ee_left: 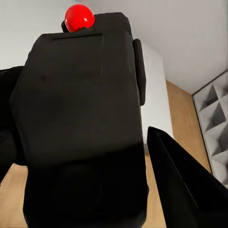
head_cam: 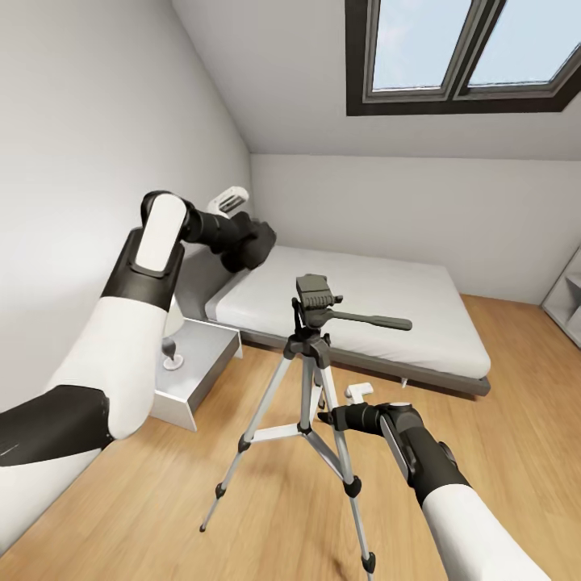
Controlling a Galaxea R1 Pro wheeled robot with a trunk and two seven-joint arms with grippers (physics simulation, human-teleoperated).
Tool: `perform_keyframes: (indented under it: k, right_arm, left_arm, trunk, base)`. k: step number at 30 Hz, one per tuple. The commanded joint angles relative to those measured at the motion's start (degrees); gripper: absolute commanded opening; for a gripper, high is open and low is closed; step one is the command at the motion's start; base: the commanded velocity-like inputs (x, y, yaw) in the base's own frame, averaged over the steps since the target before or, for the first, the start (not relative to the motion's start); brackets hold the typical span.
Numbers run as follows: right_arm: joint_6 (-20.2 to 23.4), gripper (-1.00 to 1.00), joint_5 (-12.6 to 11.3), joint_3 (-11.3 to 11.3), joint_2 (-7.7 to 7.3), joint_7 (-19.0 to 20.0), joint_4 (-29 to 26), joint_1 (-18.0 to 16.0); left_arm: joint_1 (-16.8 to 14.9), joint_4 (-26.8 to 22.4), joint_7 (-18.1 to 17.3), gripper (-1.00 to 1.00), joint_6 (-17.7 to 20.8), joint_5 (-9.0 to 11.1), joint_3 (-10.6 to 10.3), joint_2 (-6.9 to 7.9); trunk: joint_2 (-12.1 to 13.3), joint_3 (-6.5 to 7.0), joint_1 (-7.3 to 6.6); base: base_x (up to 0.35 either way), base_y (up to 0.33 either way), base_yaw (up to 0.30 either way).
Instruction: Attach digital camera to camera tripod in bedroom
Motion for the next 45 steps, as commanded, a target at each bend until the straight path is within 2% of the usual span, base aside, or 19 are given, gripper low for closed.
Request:
perform_keyframes:
  k: [1, 6, 10, 11, 16, 26, 31, 36, 39, 43, 45]
  right_arm:
    - [-3.1, -1.00, 1.4, 0.1, -0.01, 0.4, 1.7, 0.0]
    - [-3.1, -1.00, 1.4, 0.1, -0.01, 0.4, 1.7, 0.0]
    - [-3.1, -1.00, 1.4, 0.1, -0.01, 0.4, 1.7, 0.0]
    - [-3.1, -1.00, 1.4, 0.1, -0.01, 0.4, 1.7, 0.0]
    - [-3.1, -1.00, 1.4, 0.1, -0.01, 0.4, 1.7, 0.0]
    - [-3.0, -1.00, 1.4, 0.1, -0.01, 0.4, 1.7, 0.0]
    - [-3.0, -1.00, 1.4, 0.1, -0.01, 0.5, 1.7, 0.0]
    - [-3.0, -1.00, 1.4, 0.1, -0.01, 0.4, 1.7, 0.0]
    - [-3.0, -1.00, 1.4, 0.1, -0.01, 0.4, 1.7, 0.0]
    - [-3.0, -1.00, 1.4, 0.1, -0.01, 0.4, 1.7, 0.0]
    - [-3.0, -1.00, 1.4, 0.1, -0.01, 0.4, 1.7, 0.0]
  left_arm:
    - [-0.2, -0.4, 0.5, -1.00, 0.1, 0.5, -0.1, -0.13]
    - [-0.4, -3.5, 0.5, -1.00, 0.1, 0.4, -0.1, -0.77]
    - [-0.6, -7.4, 0.5, -1.00, -0.1, 0.5, -1.6, -1.39]
    - [-0.6, -8.1, 0.5, -1.00, -0.2, 0.6, -2.7, -1.62]
    - [-0.7, -8.0, 0.5, -1.00, -0.5, 0.8, -4.8, -2.05]
    - [-0.7, -5.7, 0.7, -1.00, -0.8, 0.9, -5.6, -2.32]
    - [-0.7, -5.9, 3.4, -1.00, -2.1, 0.4, -5.6, -2.33]
    - [-0.7, -6.1, 7.6, -1.00, -5.2, -0.2, -6.3, -2.27]
    - [-0.7, -6.6, 9.5, -1.00, -7.8, 0.1, -6.8, -1.95]
    - [-0.7, -6.7, 7.1, -1.00, -7.9, 0.2, -7.2, -1.88]
    - [-0.7, -6.7, 1.9, -1.00, -8.0, 0.1, -7.7, -1.58]
  trunk:
    - [-0.1, -0.15, 0.05]
    - [-0.1, -0.15, 0.05]
    - [-0.1, -0.15, 0.05]
    - [-0.1, -0.15, 0.05]
    - [-0.1, -0.15, 0.05]
    - [-0.1, -0.15, 0.05]
    - [-0.1, -0.15, 0.05]
    - [-0.1, -0.15, 0.05]
    - [-0.1, -0.15, 0.05]
    - [-0.1, -0.15, 0.05]
    - [-0.1, -0.15, 0.05]
  base:
    - [0.000, 0.000, 0.000]
    - [0.000, 0.000, 0.000]
    - [0.000, 0.000, 0.000]
    - [0.000, 0.000, 0.000]
    - [0.000, 0.000, 0.000]
    - [0.000, 0.000, 0.000]
    - [0.000, 0.000, 0.000]
    - [0.000, 0.000, 0.000]
    - [0.000, 0.000, 0.000]
    - [0.000, 0.000, 0.000]
    - [0.000, 0.000, 0.000]
